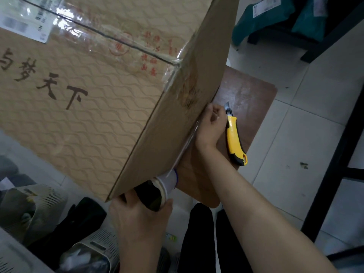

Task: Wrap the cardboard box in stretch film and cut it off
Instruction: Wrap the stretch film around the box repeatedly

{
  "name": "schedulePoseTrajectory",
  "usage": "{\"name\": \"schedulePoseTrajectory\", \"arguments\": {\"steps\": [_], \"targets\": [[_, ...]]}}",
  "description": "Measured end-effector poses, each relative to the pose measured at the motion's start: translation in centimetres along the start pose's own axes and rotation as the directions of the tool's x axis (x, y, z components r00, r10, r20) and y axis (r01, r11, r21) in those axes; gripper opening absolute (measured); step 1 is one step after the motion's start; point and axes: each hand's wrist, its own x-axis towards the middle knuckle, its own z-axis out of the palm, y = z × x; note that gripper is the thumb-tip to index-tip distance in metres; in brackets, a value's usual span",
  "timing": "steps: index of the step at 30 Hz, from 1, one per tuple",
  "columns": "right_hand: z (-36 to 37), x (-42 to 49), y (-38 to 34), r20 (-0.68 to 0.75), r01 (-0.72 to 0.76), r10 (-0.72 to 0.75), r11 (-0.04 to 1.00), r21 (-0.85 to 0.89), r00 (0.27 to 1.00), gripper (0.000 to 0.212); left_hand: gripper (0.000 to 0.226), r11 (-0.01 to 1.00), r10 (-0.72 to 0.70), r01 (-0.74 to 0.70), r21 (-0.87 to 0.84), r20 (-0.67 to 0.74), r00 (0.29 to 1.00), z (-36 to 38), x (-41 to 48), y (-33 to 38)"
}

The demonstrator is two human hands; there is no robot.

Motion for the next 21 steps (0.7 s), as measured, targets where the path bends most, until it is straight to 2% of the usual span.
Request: {"name": "schedulePoseTrajectory", "arguments": {"steps": [3,5,7,9,10,14,17,19,21], "targets": [[0.8,-0.3,-0.1,-0.076,-0.069,0.078,0.990,0.119,0.994,0.010,0.087,0.999,0.031,-0.031,0.016,-0.019,0.999,0.1,0.2,-0.4],[1.4,-0.6,-0.6,-0.090,-0.088,0.109,0.974,0.209,0.990,0.012,0.091,0.998,0.042,-0.044,-0.040,-0.047,0.998,-0.2,0.4,-0.1],[2.0,-0.7,-1.3,-0.078,-0.178,0.207,0.943,0.282,0.975,0.018,0.096,0.995,0.075,-0.080,-0.066,-0.087,0.993,-0.3,0.5,-0.1],[2.2,-0.5,-2.0,-0.019,-0.298,0.319,0.905,0.304,0.948,0.039,0.093,0.988,0.121,-0.130,-0.082,-0.106,0.987,-0.5,0.7,-0.2],[2.2,-0.5,-2.0,0.008,-0.316,0.327,0.905,0.284,0.945,0.047,0.090,0.987,0.128,-0.136,-0.081,-0.098,0.987,-0.5,0.7,-0.3],[2.8,0.3,-1.5,0.189,-0.415,0.375,0.871,0.265,0.908,0.063,0.090,0.985,0.105,-0.111,-0.133,-0.055,0.993,-1.3,0.7,0.3],[4.1,2.5,2.5,0.332,-0.446,0.354,0.857,0.260,0.874,0.103,0.090,0.977,0.175,-0.187,-0.100,-0.118,0.978,-2.1,1.0,1.2],[5.1,4.5,7.0,0.356,-0.430,0.324,0.860,0.276,0.876,0.104,0.097,0.968,0.213,-0.227,-0.109,-0.130,0.968,-2.1,1.0,1.3],[5.3,3.6,4.2,0.337,-0.475,0.384,0.844,0.250,0.860,0.103,0.097,0.969,0.192,-0.209,-0.133,-0.129,0.973,-2.0,1.2,1.2]]}}
